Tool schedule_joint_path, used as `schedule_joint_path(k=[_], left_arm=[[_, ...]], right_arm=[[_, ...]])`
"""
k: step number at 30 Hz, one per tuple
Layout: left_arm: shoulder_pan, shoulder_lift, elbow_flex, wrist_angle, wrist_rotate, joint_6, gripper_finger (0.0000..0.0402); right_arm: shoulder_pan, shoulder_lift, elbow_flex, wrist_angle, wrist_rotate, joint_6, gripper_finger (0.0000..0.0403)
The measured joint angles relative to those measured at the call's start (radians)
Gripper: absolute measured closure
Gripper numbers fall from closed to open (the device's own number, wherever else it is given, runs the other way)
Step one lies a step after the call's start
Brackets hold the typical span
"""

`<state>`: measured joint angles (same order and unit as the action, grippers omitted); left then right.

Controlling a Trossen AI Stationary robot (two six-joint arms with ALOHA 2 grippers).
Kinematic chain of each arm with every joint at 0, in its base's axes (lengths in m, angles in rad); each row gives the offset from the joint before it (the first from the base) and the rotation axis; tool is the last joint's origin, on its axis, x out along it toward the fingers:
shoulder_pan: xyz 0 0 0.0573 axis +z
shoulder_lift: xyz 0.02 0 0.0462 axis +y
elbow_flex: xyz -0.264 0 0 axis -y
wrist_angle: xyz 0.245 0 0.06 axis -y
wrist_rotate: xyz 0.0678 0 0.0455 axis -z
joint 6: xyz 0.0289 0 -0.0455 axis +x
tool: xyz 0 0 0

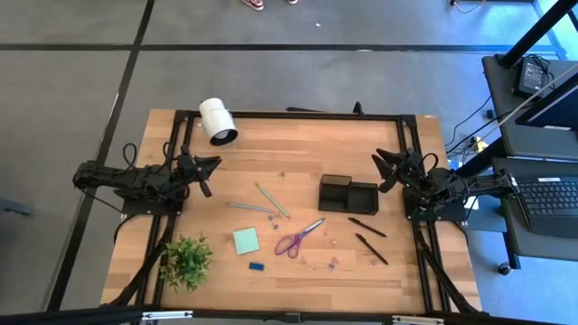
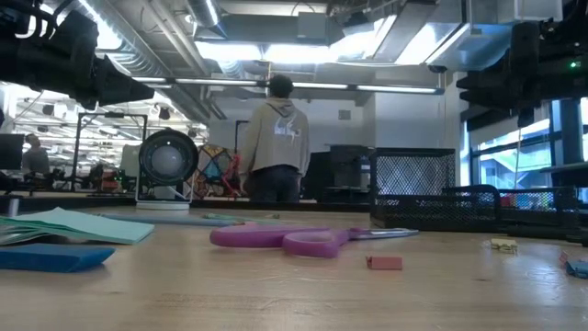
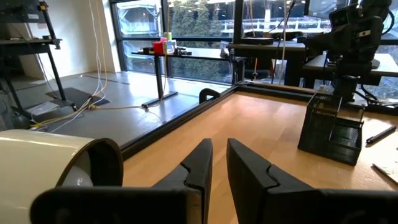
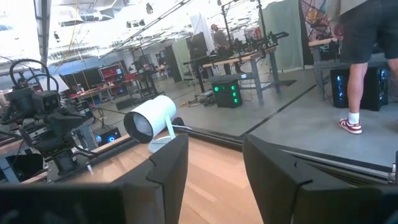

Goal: Pick and place office supplies into organizer
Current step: Put the purple scissors into the black desk organizer

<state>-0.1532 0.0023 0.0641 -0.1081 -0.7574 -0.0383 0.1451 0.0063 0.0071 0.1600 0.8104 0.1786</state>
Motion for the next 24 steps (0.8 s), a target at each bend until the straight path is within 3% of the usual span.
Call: schedule_joint_path(k=[17,24], left_arm=[[0.000,0.000,0.000,0.000,-0.014,0.000,0.0356],[0.000,0.000,0.000,0.004,-0.010,-0.019,0.0324]], right_arm=[[0.000,0.000,0.000,-0.011,0.002,-0.006,0.0246],[0.000,0.000,0.000,-0.032,0.002,-0.007,0.0246]])
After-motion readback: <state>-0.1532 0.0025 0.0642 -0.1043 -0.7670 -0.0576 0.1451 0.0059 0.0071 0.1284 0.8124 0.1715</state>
